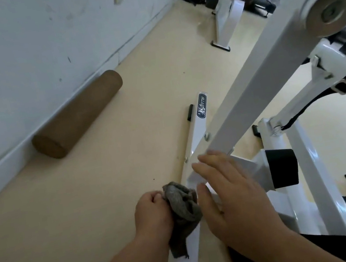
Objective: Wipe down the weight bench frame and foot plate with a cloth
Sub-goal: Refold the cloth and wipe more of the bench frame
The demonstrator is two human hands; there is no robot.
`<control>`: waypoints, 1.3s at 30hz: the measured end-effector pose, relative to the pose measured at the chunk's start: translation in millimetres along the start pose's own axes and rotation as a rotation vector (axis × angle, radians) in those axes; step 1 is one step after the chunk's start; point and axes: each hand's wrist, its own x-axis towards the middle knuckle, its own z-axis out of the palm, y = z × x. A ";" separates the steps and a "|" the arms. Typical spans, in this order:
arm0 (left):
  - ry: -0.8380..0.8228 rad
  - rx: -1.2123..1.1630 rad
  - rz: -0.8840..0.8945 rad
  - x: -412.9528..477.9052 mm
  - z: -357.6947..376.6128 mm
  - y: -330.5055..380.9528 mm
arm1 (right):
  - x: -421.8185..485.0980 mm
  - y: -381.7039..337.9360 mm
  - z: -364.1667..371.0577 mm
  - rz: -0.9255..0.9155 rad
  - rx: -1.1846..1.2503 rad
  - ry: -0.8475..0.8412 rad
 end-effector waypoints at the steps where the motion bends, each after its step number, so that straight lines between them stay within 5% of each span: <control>1: 0.018 -0.014 0.024 7.6 3.6 7.9 | 6.7 4.9 -2.4 -0.092 -0.145 0.007; 4: 0.017 -0.031 0.107 22.0 17.1 38.0 | 30.1 19.4 -10.0 -0.146 -0.464 0.021; 9: -0.051 0.080 0.332 37.1 49.0 55.0 | 46.5 63.8 -4.8 0.010 -0.594 0.008; 15: -0.418 -0.197 0.202 24.4 87.5 39.0 | 49.2 86.5 10.9 -0.104 -0.640 0.113; 25: -0.279 0.213 0.251 96.7 86.0 10.0 | 58.3 106.4 37.1 -0.188 -0.636 0.313; 34: -0.586 -0.278 0.187 54.7 105.9 23.8 | 60.1 115.6 45.9 -0.189 -0.719 0.286; 39: -0.550 -0.010 0.148 89.2 97.7 13.4 | 62.5 116.8 47.9 -0.209 -0.713 0.363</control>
